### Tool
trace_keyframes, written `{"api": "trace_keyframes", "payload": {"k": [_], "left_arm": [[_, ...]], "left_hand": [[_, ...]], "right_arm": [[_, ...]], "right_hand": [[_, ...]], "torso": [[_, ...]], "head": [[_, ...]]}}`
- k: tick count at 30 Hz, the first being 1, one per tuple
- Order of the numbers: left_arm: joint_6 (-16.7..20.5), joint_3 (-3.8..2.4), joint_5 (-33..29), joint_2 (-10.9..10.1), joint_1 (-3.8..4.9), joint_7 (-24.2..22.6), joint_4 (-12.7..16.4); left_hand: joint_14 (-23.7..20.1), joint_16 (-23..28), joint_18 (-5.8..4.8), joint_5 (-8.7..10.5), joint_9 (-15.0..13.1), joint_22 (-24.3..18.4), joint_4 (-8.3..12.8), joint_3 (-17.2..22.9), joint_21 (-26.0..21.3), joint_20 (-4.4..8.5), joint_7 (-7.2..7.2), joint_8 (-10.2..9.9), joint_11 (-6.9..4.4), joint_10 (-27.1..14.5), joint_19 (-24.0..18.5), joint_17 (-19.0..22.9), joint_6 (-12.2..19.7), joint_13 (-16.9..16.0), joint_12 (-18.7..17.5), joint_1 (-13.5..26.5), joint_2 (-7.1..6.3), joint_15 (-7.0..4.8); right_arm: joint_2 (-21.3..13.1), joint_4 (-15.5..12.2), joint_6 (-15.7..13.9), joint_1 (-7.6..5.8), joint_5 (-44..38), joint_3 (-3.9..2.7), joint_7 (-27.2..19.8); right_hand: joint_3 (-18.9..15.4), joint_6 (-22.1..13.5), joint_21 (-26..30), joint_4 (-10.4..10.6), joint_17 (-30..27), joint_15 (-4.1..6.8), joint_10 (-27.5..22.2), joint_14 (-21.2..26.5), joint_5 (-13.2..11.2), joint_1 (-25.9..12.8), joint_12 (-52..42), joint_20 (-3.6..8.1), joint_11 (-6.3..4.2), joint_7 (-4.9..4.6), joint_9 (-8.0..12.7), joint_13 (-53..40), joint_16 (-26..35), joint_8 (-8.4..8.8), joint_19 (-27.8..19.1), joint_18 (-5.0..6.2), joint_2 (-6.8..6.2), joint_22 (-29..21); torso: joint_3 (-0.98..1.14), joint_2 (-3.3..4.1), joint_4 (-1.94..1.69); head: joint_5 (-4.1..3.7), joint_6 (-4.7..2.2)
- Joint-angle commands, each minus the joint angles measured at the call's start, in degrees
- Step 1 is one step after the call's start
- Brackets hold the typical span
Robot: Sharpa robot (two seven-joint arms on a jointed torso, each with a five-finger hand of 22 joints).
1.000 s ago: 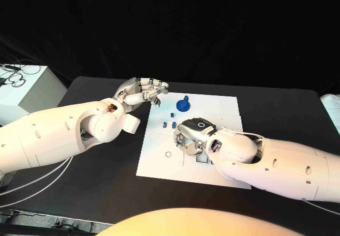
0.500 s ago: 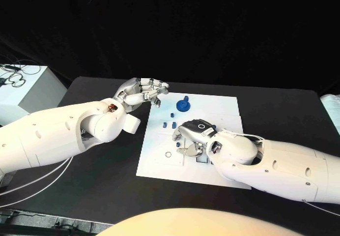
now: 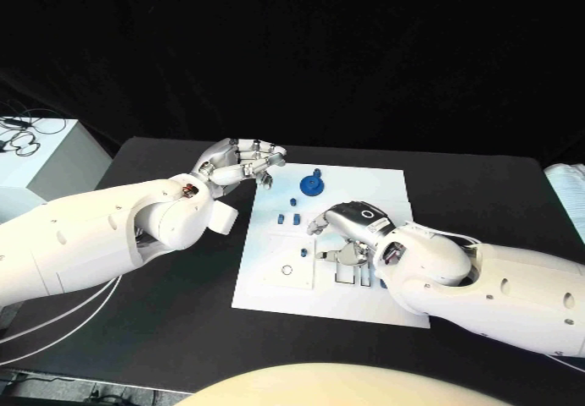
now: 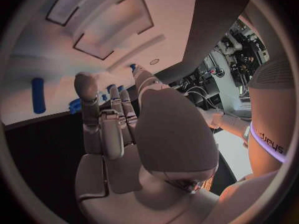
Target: Assemble the parts on the task board
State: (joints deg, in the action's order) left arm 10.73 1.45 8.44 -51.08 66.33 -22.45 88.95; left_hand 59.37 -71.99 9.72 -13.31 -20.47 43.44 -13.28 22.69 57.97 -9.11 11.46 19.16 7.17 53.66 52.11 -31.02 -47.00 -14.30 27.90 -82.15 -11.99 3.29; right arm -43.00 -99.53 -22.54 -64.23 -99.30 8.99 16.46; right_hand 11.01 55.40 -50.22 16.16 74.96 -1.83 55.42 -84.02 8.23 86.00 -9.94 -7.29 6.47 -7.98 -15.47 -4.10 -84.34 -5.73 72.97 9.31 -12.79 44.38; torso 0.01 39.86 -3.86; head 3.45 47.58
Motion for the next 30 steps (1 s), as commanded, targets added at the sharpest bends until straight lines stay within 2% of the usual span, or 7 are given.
{"api": "trace_keyframes", "payload": {"k": [1,9,13,19,23,27,30], "left_arm": [[-1.0,-0.04,0.1,0.1,0.0,-0.4,0.3],[-2.0,-0.04,0.3,-0.1,-0.01,-0.7,0.6],[-2.1,-0.04,0.4,-0.2,-0.01,-0.7,0.5],[-2.2,-0.04,0.5,-0.2,-0.01,-0.6,0.5],[-2.1,-0.04,0.6,-0.2,-0.01,-0.5,0.5],[-1.9,-0.04,0.8,-0.3,-0.01,-0.4,0.4],[-1.7,-0.04,0.9,-0.2,-0.01,-0.6,0.4]], "left_hand": [[-0.1,-0.1,0.66,-0.29,0.1,0.0,-0.3,-0.1,0.2,-0.07,-0.09,-0.2,0.31,-0.3,0.4,0.1,0.3,0.1,-0.3,-0.6,-0.01,0.29],[-0.4,0.1,0.73,-0.34,0.1,-0.3,0.0,-0.1,0.0,-0.09,-0.13,-0.2,0.28,-0.4,0.1,0.5,0.4,0.1,-0.2,-1.2,-0.13,0.28],[-0.4,0.1,0.73,-0.4,0.1,-0.3,0.2,0.0,0.0,-0.1,-0.12,-0.2,0.29,-0.5,0.1,0.5,0.5,0.2,-0.2,-1.6,-0.16,0.28],[-0.5,0.1,0.73,-0.42,0.1,-0.3,0.2,0.1,0.0,-0.1,-0.11,-0.2,0.29,-0.5,0.1,0.5,0.5,0.2,-0.2,-1.7,-0.15,0.27],[-0.5,0.1,0.73,-0.43,0.1,-0.3,0.3,0.1,0.0,-0.1,-0.1,-0.2,0.29,-0.5,0.1,0.5,0.6,0.2,-0.2,-1.8,-0.12,0.27],[-0.5,0.1,0.73,-0.43,0.1,-0.3,0.3,0.1,0.0,-0.1,-0.1,-0.2,0.29,-0.5,0.1,0.5,0.6,0.2,-0.2,-1.8,-0.12,0.27],[-0.4,0.1,0.71,-0.45,0.1,-0.1,0.3,0.2,0.1,-0.1,-0.09,-0.1,0.29,-0.5,0.2,0.3,0.5,0.2,-0.2,-2.0,-0.02,0.27]], "right_arm": [[-2.3,-0.6,-2.4,-0.96,8.3,-0.26,-0.2],[-8.2,-0.3,-2.3,-3.94,14.6,-0.88,0.2],[-9.9,0.6,-0.7,-5.01,15.3,-1.02,0.2],[-10.1,1.9,2.3,-5.4,14.0,-1.05,0.1],[-9.8,2.5,3.7,-5.41,13.4,-0.96,0.2],[-9.3,3.2,5.1,-5.23,12.6,-0.85,0.4],[-9.0,3.4,6.0,-5.04,12.0,-0.78,0.5]], "right_hand": [[1.1,0.7,-3.2,0.1,4.6,0.6,1.4,-3.6,1.0,0.9,-1.1,0.4,-0.46,-0.51,-0.1,0.0,-0.9,-0.45,1.8,-1.25,0.41,3.5],[2.1,1.0,-4.5,-0.3,5.0,0.72,2.1,-3.7,1.7,1.5,-1.7,0.59,-0.61,-0.72,-0.1,0.1,-1.2,-0.58,2.3,-1.51,0.16,5.1],[1.4,0.3,-3.9,0.0,4.9,0.59,1.0,-3.7,1.5,0.7,-1.3,0.55,-0.4,-0.26,0.1,0.4,-1.3,-0.21,2.0,-1.42,-0.93,4.6],[-1.7,-0.3,-3.5,0.3,3.9,0.23,-0.9,-3.4,1.5,0.6,-0.9,0.23,0.04,0.35,0.2,0.4,-0.8,-0.01,1.8,-1.34,-0.92,4.4],[-2.1,-0.2,-3.5,0.3,3.9,0.2,-0.9,-3.4,1.3,0.8,-0.9,0.2,0.06,0.44,0.2,0.4,-0.9,-0.06,1.8,-1.35,-0.7,4.5],[-2.1,0.5,-3.9,0.2,4.1,0.28,-0.3,-3.5,0.9,1.4,-1.5,0.2,-0.09,0.26,0.1,0.2,-0.9,-0.46,2.0,-1.4,0.1,5.0],[-1.3,2.0,-5.3,0.2,3.4,0.78,1.9,-3.4,0.3,1.7,-2.7,0.55,-0.74,-0.31,-0.1,0.1,-0.7,-1.2,2.8,-1.65,0.9,6.8]], "torso": [[-0.2,0.01,0.02],[0.01,0.09,0.07],[-0.01,0.09,-0.04],[0.07,0.18,-0.06],[0.0,0.15,-0.06],[0.03,0.2,0.0],[0.0,0.13,-0.1]], "head": [[-0.83,-0.67],[-1.89,-1.58],[-2.3,-1.77],[-2.31,-1.83],[-2.3,-1.78],[-2.23,-1.72],[-2.24,-1.58]]}}
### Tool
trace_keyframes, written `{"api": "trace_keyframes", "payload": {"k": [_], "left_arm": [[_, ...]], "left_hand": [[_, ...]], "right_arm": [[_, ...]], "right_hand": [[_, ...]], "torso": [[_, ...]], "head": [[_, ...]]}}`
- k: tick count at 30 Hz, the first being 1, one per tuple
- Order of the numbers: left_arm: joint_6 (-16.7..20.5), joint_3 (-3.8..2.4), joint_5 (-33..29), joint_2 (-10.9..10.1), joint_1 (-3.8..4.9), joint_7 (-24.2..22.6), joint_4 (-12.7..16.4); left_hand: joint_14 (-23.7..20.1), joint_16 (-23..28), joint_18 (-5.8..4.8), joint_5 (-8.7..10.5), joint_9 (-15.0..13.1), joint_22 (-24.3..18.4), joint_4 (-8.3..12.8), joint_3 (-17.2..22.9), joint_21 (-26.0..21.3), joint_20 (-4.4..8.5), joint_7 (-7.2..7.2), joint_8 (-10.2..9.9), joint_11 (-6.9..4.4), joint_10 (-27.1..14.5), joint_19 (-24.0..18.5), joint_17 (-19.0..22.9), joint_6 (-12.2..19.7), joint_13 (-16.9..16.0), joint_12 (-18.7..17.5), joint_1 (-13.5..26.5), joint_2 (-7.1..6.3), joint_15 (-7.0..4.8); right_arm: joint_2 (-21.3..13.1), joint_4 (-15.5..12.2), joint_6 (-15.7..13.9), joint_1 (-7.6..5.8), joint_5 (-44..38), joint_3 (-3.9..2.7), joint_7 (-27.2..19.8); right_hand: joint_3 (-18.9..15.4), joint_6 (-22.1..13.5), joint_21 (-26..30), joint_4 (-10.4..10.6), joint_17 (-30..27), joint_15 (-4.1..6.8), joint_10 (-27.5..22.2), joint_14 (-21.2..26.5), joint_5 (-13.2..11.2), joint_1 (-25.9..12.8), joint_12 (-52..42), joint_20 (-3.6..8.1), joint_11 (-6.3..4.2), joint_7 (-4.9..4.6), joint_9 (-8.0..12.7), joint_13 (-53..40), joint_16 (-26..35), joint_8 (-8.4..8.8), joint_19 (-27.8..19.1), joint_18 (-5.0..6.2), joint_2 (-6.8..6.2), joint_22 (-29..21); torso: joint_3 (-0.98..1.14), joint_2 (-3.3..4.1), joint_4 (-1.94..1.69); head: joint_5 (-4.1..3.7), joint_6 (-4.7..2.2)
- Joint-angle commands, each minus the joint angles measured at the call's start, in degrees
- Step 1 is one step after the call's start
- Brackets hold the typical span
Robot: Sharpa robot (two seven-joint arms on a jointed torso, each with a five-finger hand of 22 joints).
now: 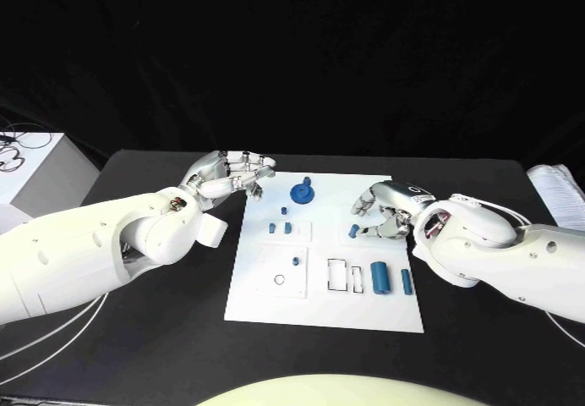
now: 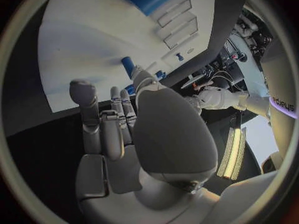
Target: Assemble the parts on the task board
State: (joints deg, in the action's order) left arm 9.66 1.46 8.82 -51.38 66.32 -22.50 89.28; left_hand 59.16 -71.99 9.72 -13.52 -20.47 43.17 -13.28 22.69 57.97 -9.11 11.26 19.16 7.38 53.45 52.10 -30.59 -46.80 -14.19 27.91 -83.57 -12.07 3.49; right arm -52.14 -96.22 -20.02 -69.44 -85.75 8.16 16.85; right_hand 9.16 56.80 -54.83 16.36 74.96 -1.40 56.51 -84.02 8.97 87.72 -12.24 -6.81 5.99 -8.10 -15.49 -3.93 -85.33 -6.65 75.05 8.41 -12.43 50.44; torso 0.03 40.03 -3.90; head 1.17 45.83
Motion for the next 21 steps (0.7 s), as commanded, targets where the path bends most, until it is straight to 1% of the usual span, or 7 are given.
{"api": "trace_keyframes", "payload": {"k": [1,4,9,16,17,19,21], "left_arm": [[-0.5,-0.04,0.5,0.1,0.0,-0.5,0.0],[-0.4,-0.04,0.6,0.1,0.0,-0.6,0.0],[0.2,-0.05,0.6,0.1,0.0,-1.0,0.0],[0.6,-0.05,0.6,0.1,0.0,-1.4,-0.1],[0.6,-0.05,0.6,0.1,0.0,-1.4,-0.1],[0.6,-0.05,0.6,0.0,0.0,-1.3,-0.1],[0.6,-0.05,0.6,0.0,0.0,-1.3,-0.1]], "left_hand": [[-0.1,0.0,0.7,-0.24,0.1,0.2,0.4,0.2,0.2,-0.09,0.1,-0.1,0.06,-0.2,0.3,-0.2,0.3,0.0,-0.2,-0.7,0.12,0.06],[-0.1,0.0,0.71,-0.24,0.1,0.1,0.4,0.3,0.2,-0.09,0.09,-0.1,0.05,-0.2,0.3,-0.2,0.3,0.0,-0.1,-0.8,0.15,0.05],[0.1,-0.1,0.67,-0.25,0.0,0.4,0.5,0.4,0.3,-0.08,0.07,0.0,0.02,0.0,0.5,-0.5,0.2,0.0,0.0,-0.9,0.27,0.03],[0.3,-0.2,0.62,-0.25,0.0,0.7,0.5,0.4,0.6,-0.06,0.02,0.1,-0.03,0.1,0.7,-0.8,0.0,0.0,0.1,-1.1,0.37,-0.01],[0.3,-0.2,0.62,-0.25,0.0,0.7,0.5,0.4,0.6,-0.06,0.02,0.1,-0.03,0.1,0.7,-0.8,0.0,0.0,0.1,-1.1,0.37,-0.01],[0.6,-0.4,0.56,-0.25,0.0,1.0,0.5,0.5,0.8,-0.05,0.01,0.2,-0.05,0.2,1.0,-1.2,-0.1,0.0,0.2,-1.1,0.45,-0.03],[0.6,-0.4,0.56,-0.25,0.0,1.0,0.5,0.5,0.8,-0.05,0.01,0.2,-0.05,0.2,1.0,-1.2,-0.1,0.0,0.2,-1.1,0.45,-0.03]], "right_arm": [[0.3,0.1,3.7,0.26,-1.7,0.06,0.2],[0.5,0.2,4.1,0.46,-2.2,0.1,0.2],[1.0,0.3,4.1,0.74,-2.5,0.15,-0.3],[1.7,0.2,3.6,1.29,-2.7,0.19,-1.1],[1.8,0.2,3.5,1.33,-2.7,0.19,-1.2],[1.9,0.1,3.3,1.41,-2.7,0.2,-1.3],[2.0,0.1,3.2,1.46,-2.9,0.2,-1.3]], "right_hand": [[0.7,0.9,-1.1,0.0,3.1,0.44,1.2,-3.3,-0.6,-0.1,-0.5,0.16,-0.36,-0.22,-0.1,0.0,0.4,-0.4,0.9,-0.82,0.62,1.2],[1.2,1.5,-1.9,0.0,2.7,0.61,2.1,-3.2,-0.6,-0.1,-0.6,0.33,-0.54,-0.3,-0.2,0.0,0.6,-0.6,1.3,-0.98,0.76,2.2],[2.7,2.8,-3.4,0.0,2.5,0.92,4.6,-3.3,-0.6,-0.2,-0.6,0.63,-0.85,-0.21,-0.2,0.1,0.6,-0.98,2.0,-1.31,0.99,4.0],[6.8,5.0,-4.6,0.0,3.0,1.5,8.7,-3.5,-0.5,-0.6,0.8,1.13,-1.51,0.42,-0.3,0.2,0.3,-1.66,2.4,-1.55,1.02,5.8],[8.0,5.4,-4.9,0.0,3.1,1.67,9.6,-3.5,-0.7,-0.5,1.2,1.24,-1.65,0.55,-0.3,0.2,0.2,-1.83,2.5,-1.6,1.33,6.1],[10.8,6.0,-5.3,-0.2,3.3,1.87,11.1,-3.6,-2.6,-0.4,2.1,1.47,-1.92,0.71,-0.4,0.2,0.0,-2.07,2.6,-1.67,1.41,6.7],[12.1,6.1,-5.4,-0.3,3.4,1.9,11.7,-3.6,-2.8,-0.7,2.7,1.53,-1.94,0.72,-0.5,0.2,0.0,-2.11,2.6,-1.7,1.07,6.9]], "torso": [[-0.04,-0.06,-0.08],[-0.09,-0.07,-0.07],[-0.04,-0.08,0.05],[-0.04,-0.1,0.03],[-0.05,-0.1,0.01],[-0.04,-0.09,-0.03],[-0.02,-0.07,-0.04]], "head": [[0.02,0.16],[0.03,0.19],[0.11,0.29],[0.01,0.33],[-0.02,0.33],[-0.04,0.39],[-0.06,0.38]]}}
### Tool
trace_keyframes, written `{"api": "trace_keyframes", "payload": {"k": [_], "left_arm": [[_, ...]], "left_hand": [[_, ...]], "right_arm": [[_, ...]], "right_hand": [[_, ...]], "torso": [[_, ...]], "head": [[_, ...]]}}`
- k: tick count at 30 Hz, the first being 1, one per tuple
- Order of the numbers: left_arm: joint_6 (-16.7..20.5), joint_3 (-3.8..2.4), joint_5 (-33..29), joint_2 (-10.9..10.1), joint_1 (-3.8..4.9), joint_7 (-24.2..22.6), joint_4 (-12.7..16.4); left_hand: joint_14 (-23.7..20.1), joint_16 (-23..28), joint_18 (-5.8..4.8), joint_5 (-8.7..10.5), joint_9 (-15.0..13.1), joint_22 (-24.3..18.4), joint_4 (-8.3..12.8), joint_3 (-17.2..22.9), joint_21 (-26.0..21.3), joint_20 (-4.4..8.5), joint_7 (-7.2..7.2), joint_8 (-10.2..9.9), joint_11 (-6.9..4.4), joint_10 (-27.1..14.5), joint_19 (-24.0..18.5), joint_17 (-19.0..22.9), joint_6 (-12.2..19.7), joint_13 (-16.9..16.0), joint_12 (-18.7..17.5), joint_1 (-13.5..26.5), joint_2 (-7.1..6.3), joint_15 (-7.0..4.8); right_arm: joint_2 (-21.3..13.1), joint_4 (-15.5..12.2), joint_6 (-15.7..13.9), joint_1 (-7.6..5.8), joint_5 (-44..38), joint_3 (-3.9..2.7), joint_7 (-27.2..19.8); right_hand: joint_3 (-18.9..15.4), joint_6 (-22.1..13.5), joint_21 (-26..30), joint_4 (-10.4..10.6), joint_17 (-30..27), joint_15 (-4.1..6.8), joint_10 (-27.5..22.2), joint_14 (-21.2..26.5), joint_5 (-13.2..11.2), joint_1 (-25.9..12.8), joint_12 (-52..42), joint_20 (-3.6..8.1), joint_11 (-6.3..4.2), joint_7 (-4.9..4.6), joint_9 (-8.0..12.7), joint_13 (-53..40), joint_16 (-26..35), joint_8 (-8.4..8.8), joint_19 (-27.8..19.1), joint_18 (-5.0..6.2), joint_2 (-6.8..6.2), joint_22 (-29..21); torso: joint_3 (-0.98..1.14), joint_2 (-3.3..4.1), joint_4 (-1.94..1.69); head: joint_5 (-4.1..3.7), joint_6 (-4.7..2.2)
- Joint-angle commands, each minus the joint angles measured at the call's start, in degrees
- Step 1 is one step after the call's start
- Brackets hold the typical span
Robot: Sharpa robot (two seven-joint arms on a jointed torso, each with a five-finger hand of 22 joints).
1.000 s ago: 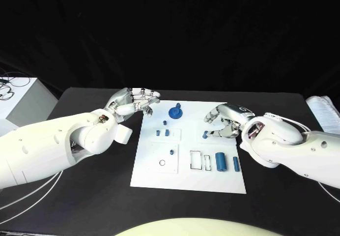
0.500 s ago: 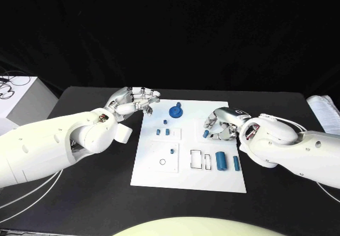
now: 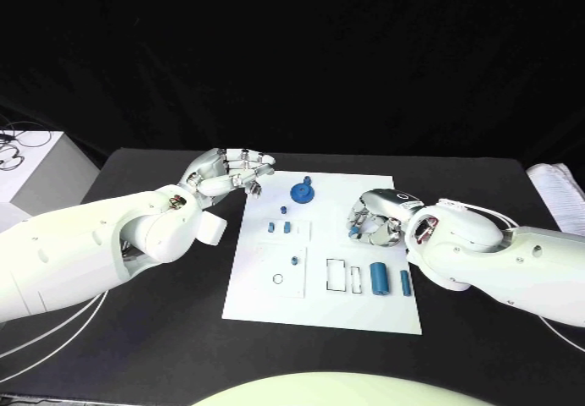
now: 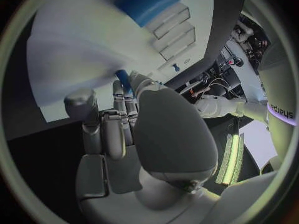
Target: Assemble the parts on the task board
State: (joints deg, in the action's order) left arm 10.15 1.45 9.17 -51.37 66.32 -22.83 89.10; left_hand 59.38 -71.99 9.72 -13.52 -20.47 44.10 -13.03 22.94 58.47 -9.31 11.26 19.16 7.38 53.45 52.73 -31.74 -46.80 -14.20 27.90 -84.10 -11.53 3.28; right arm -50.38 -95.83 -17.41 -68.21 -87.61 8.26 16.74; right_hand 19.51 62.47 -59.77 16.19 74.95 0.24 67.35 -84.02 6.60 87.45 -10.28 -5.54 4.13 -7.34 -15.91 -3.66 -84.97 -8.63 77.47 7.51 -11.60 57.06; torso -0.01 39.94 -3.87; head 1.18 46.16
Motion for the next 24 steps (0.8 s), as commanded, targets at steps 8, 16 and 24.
{"api": "trace_keyframes", "payload": {"k": [8,16,24], "left_arm": [[-0.2,-0.04,0.2,0.0,0.0,-0.7,0.0],[-0.4,-0.04,0.2,0.1,0.0,-0.5,-0.1],[-0.5,-0.04,0.2,0.1,0.0,-0.5,-0.4]], "left_hand": [[0.4,-0.4,0.56,-0.24,0.0,0.1,0.2,0.2,0.3,0.16,0.02,0.2,-0.05,0.3,0.4,0.0,-0.1,0.0,0.2,-0.5,-0.05,0.17],[0.4,-0.4,0.56,-0.24,0.0,0.1,0.2,0.2,0.3,0.16,0.02,0.2,-0.05,0.3,0.4,0.0,-0.1,0.0,0.2,-0.5,-0.05,0.17],[0.4,-0.4,0.56,-0.24,0.0,0.1,0.2,0.2,0.3,0.16,0.02,0.2,-0.05,0.3,0.4,0.0,-0.1,0.0,0.2,-0.5,-0.05,0.17]], "right_arm": [[0.5,-0.1,-1.1,0.3,-2.7,0.11,-0.2],[0.5,-0.5,-5.4,0.33,-4.4,0.1,1.0],[-0.7,-2.9,-8.3,-0.18,-3.2,-0.18,0.8]], "right_hand": [[6.6,1.8,-1.1,-1.6,3.5,0.71,3.8,-3.6,-0.7,-0.9,2.0,0.64,-0.7,0.39,-0.8,-0.3,-0.5,-1.16,0.3,-0.9,0.47,1.4],[13.1,2.2,-2.4,-6.9,4.0,1.13,6.7,-3.7,-2.0,-2.1,3.5,1.12,-1.11,0.39,-2.7,-0.7,-0.8,-3.17,0.7,-1.15,1.34,3.3],[16.0,1.6,-3.2,-10.3,4.4,1.11,7.7,-3.8,-1.9,-5.2,4.6,1.11,-1.14,0.35,-4.3,-0.9,-1.0,-4.4,0.7,-1.28,0.96,4.6]], "torso": [[0.03,0.03,0.0],[0.04,-0.01,0.0],[0.0,-0.06,-0.05]], "head": [[-0.01,0.1],[-0.09,0.09],[-0.11,0.16]]}}
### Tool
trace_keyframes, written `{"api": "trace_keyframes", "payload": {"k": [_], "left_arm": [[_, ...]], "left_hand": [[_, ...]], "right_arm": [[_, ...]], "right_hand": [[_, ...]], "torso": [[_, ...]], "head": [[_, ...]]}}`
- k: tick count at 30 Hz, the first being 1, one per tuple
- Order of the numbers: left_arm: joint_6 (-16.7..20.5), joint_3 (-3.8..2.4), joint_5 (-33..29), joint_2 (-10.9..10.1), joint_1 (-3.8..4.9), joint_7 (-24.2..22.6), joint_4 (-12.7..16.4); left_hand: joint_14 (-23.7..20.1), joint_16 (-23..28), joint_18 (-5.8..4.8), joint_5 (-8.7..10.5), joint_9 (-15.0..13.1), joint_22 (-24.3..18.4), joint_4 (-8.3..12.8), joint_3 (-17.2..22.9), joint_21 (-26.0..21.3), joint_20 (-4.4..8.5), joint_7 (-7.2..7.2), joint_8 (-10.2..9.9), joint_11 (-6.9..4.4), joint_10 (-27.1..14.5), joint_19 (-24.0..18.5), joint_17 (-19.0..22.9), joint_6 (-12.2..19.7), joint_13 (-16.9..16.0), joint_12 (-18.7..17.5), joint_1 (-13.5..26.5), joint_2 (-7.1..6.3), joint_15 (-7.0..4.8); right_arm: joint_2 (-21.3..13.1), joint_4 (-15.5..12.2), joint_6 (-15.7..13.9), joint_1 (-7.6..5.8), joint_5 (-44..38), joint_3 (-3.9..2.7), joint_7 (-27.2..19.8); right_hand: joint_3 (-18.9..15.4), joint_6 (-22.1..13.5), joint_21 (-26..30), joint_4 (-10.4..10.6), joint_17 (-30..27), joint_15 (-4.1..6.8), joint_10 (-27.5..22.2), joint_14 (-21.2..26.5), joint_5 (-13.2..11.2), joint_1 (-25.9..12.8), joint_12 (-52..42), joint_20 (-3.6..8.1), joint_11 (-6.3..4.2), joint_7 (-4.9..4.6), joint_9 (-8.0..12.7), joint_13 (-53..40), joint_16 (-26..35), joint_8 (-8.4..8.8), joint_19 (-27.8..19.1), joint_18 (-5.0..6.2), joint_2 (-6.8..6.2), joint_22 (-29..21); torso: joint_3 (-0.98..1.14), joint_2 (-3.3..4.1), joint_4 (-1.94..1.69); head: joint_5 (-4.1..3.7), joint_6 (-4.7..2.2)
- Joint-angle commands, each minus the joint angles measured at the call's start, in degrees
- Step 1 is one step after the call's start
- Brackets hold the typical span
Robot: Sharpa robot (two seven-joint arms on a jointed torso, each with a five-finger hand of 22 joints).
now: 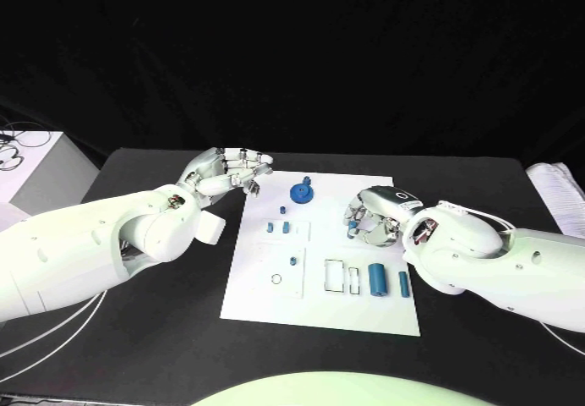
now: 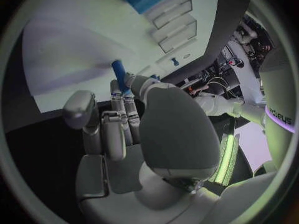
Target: Assemble the parts on the task board
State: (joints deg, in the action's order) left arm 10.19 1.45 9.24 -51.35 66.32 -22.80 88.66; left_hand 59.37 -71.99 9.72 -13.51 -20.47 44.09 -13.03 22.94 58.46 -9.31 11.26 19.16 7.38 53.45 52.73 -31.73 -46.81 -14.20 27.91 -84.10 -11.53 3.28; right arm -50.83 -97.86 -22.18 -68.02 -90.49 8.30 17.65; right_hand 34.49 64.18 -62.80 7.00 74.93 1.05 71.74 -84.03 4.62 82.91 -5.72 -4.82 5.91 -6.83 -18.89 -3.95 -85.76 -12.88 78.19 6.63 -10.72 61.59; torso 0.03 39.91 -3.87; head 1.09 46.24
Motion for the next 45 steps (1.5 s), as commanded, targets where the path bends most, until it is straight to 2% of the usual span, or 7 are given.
{"api": "trace_keyframes", "payload": {"k": [1,15,19,22,29,38,45], "left_arm": [[-0.5,-0.05,0.1,0.1,0.0,-0.5,0.0],[-0.5,-0.04,0.1,0.3,-0.01,-0.5,-0.4],[-0.6,-0.04,0.0,0.5,-0.02,-0.6,-0.6],[-0.7,-0.04,0.0,0.7,-0.03,-0.6,-0.7],[-0.7,-0.04,0.0,0.9,-0.03,-0.5,-0.7],[-1.0,-0.04,0.0,1.0,-0.03,-0.3,-0.7],[-1.2,-0.03,0.0,1.2,-0.04,-0.2,-1.0]], "left_hand": [[0.4,-0.4,0.56,-0.24,0.0,0.1,0.2,0.2,0.3,0.16,0.02,0.2,-0.05,0.3,0.4,0.0,-0.1,0.0,0.2,-0.5,-0.05,0.17],[0.5,-0.4,0.56,-0.22,0.0,0.1,0.1,0.2,0.4,0.18,0.01,0.3,-0.07,0.3,0.5,-0.1,-0.1,0.0,0.2,-0.5,0.02,0.15],[0.5,-0.4,0.56,-0.22,0.0,0.1,0.1,0.2,0.4,0.18,0.01,0.3,-0.07,0.3,0.5,-0.1,-0.1,0.0,0.2,-0.5,0.02,0.15],[0.5,-0.4,0.56,-0.22,0.0,0.1,0.1,0.2,0.4,0.18,0.01,0.3,-0.07,0.3,0.5,-0.1,-0.1,0.0,0.2,-0.5,0.02,0.15],[0.5,-0.4,0.56,-0.22,0.0,0.1,0.1,0.2,0.4,0.18,0.01,0.3,-0.07,0.3,0.5,-0.1,-0.1,0.0,0.2,-0.5,0.02,0.15],[0.5,-0.4,0.56,-0.22,0.0,0.1,0.1,0.2,0.4,0.18,0.01,0.3,-0.07,0.3,0.5,-0.1,-0.1,0.0,0.2,-0.5,0.02,0.15],[0.5,-0.4,0.55,-0.19,0.0,0.1,0.0,0.2,0.4,0.2,0.0,0.3,-0.08,0.3,0.5,0.0,-0.1,0.0,0.3,-0.4,0.03,0.14]], "right_arm": [[-0.5,-1.3,-3.9,-0.55,0.0,-0.3,-0.2],[1.5,-6.5,-6.1,-0.87,4.4,-0.64,-2.3],[4.8,-6.3,-6.0,0.32,3.6,-0.5,-2.9],[7.8,-5.7,-5.3,1.22,3.4,-0.26,-3.4],[12.0,-3.9,-3.8,3.05,3.3,0.29,-3.9],[13.7,-2.1,-1.3,4.5,3.2,0.84,-3.3],[14.1,-1.8,-0.1,4.98,3.1,0.99,-3.1]], "right_hand": [[1.0,-0.1,-0.3,-1.2,4.4,0.3,3.3,-3.8,0.0,-0.8,0.1,0.4,-2.92,-0.15,-1.5,-0.6,-0.2,-0.22,0.0,-0.41,0.03,0.2],[1.6,-0.6,-0.2,-2.4,4.2,0.31,3.5,-3.7,1.3,-3.0,0.7,0.39,-2.94,-0.06,-2.3,-0.7,-0.2,-0.8,-0.1,-0.38,-0.3,0.4],[1.7,-0.7,0.0,-2.6,4.1,0.3,3.5,-3.7,1.5,-3.1,0.8,0.38,-2.93,-0.08,-2.4,-0.7,-0.1,-0.83,-0.2,-0.33,-0.3,0.2],[1.8,-0.7,0.2,-2.8,4.0,0.3,3.5,-3.7,1.6,-3.2,0.9,0.38,-2.92,-0.1,-2.4,-0.7,-0.1,-0.85,-0.3,-0.29,-0.31,0.1],[2.0,-1.1,0.8,-3.4,3.6,0.24,3.3,-3.6,1.9,-3.4,1.2,0.36,-2.81,-0.26,-2.6,-0.7,0.0,-0.83,-0.6,-0.16,-0.55,-0.4],[2.1,-1.4,-0.3,-3.5,3.1,0.1,3.1,-3.5,1.9,-4.1,1.5,0.27,-2.64,-0.39,-2.6,-0.7,0.3,-0.78,-0.1,-0.42,-0.54,0.7],[2.1,-1.4,-0.2,-3.5,3.0,0.09,3.1,-3.5,1.9,-4.2,1.5,0.25,-2.63,-0.39,-2.7,-0.7,0.3,-0.79,-0.1,-0.42,-0.54,0.7]], "torso": [[-0.04,-0.04,-0.05],[-0.04,-0.04,-0.05],[-0.02,-0.09,0.16],[0.07,-0.02,-0.06],[-0.2,0.03,-0.02],[-0.1,0.03,0.16],[-0.07,-0.02,0.08]], "head": [[-0.04,0.08],[0.54,0.27],[1.1,0.35],[1.17,0.43],[1.6,0.66],[2.12,1.05],[1.72,1.29]]}}
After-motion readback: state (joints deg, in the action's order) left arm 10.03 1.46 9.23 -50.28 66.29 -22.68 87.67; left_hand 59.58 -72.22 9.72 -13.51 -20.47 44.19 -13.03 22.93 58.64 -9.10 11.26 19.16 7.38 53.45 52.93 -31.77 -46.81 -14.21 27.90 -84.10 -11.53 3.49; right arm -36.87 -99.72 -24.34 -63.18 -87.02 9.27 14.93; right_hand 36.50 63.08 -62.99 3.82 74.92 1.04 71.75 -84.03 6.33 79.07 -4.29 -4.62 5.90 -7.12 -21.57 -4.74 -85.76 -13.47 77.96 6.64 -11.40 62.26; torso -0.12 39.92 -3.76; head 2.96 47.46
